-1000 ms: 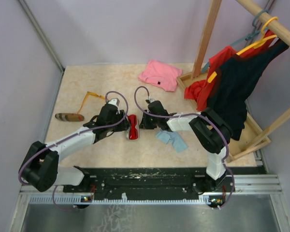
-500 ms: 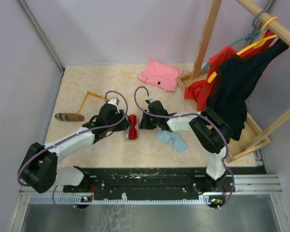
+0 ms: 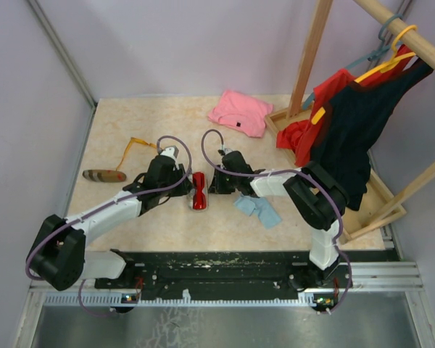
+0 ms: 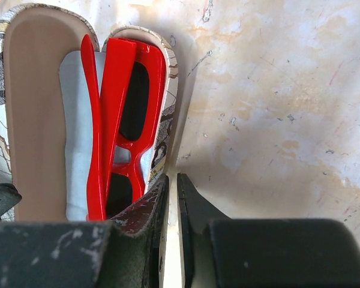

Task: Organize the sunglasses
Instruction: Close the sunglasses case at the center of the board.

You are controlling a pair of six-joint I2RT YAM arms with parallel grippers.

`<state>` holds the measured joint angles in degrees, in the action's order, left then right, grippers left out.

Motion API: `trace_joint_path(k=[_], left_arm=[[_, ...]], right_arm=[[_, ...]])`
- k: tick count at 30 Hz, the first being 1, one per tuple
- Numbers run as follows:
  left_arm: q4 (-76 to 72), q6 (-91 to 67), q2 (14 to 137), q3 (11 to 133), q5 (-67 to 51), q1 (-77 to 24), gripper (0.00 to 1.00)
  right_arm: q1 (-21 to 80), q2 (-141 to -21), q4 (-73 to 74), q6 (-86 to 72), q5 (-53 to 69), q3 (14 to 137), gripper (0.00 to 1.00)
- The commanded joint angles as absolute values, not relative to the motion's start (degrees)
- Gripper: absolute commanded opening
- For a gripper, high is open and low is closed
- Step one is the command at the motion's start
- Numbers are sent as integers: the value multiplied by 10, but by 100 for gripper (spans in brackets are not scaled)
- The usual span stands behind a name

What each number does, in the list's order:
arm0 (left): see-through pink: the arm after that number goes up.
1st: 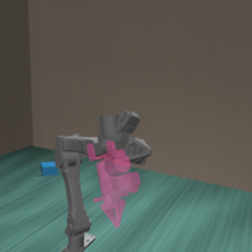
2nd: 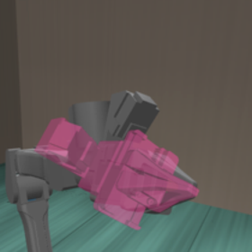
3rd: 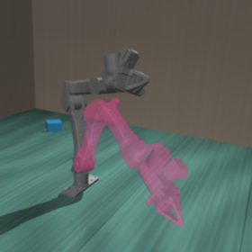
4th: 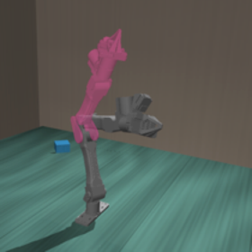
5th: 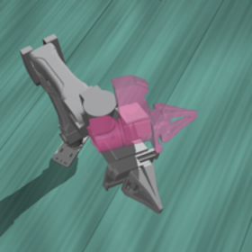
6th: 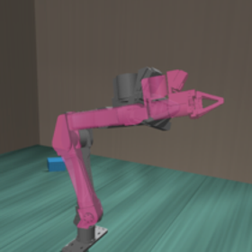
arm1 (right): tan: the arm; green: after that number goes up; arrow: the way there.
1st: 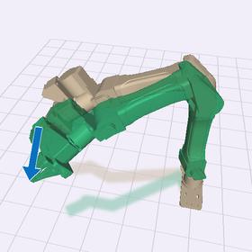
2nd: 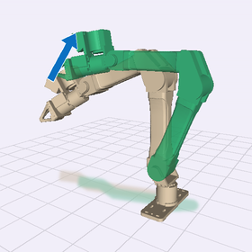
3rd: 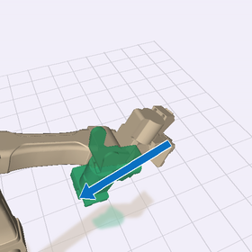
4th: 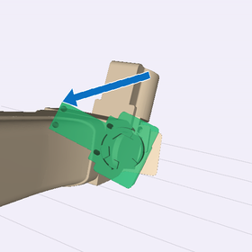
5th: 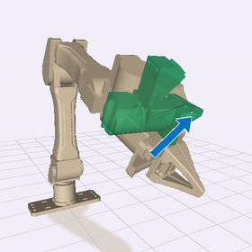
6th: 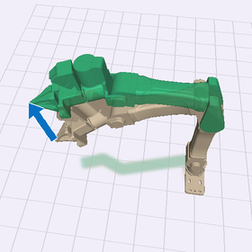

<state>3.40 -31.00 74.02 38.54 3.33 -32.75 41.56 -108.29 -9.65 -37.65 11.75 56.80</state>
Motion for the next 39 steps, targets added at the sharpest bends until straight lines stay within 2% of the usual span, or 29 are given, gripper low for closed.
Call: trace_joint_path(k=[1,10,19,33,39], left_arm=[[9,-310,736,388,16,-331,31],[-11,-312,763,383,-1,-337,29],[-17,-316,788,393,-3,-363,34],[-23,-324,820,393,9,-383,35],[-1,-312,793,404,32,-383,37]], right_arm=[[416,-1087,-116,-373,128,591,11],[416,-1088,-119,-373,133,594,11],[416,-1090,-122,-374,137,598,11],[416,-1088,-124,-374,137,594,11],[416,-1061,-106,-366,89,582,11]])
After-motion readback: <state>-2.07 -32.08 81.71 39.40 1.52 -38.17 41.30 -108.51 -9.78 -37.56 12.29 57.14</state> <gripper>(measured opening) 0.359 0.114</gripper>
